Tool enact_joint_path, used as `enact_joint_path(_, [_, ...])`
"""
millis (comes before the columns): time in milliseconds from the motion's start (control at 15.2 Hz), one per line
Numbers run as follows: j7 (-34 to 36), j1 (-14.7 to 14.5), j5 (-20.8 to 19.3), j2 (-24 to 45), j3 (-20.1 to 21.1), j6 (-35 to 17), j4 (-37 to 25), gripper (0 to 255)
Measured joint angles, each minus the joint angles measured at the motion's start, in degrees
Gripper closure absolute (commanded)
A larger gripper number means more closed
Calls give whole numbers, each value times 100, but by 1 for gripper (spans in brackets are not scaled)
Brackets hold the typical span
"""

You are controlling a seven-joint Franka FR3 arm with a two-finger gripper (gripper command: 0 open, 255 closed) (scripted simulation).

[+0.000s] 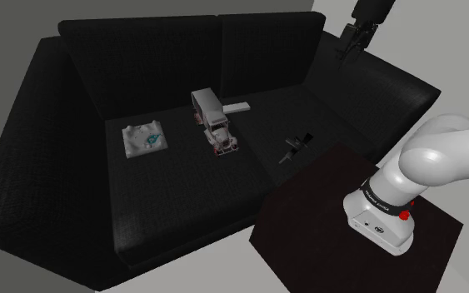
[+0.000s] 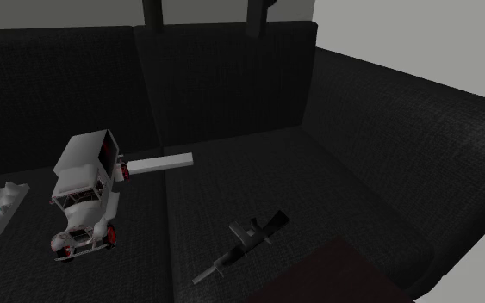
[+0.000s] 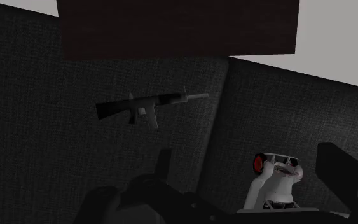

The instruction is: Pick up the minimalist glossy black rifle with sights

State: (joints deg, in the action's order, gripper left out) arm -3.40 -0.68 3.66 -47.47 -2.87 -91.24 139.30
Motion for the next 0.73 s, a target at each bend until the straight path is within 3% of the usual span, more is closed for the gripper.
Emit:
enact_joint_path(264, [300, 142, 30, -2, 67, -417, 392, 0])
enact_joint_path(726, [1352, 546, 209, 291, 375, -2043, 1630, 0])
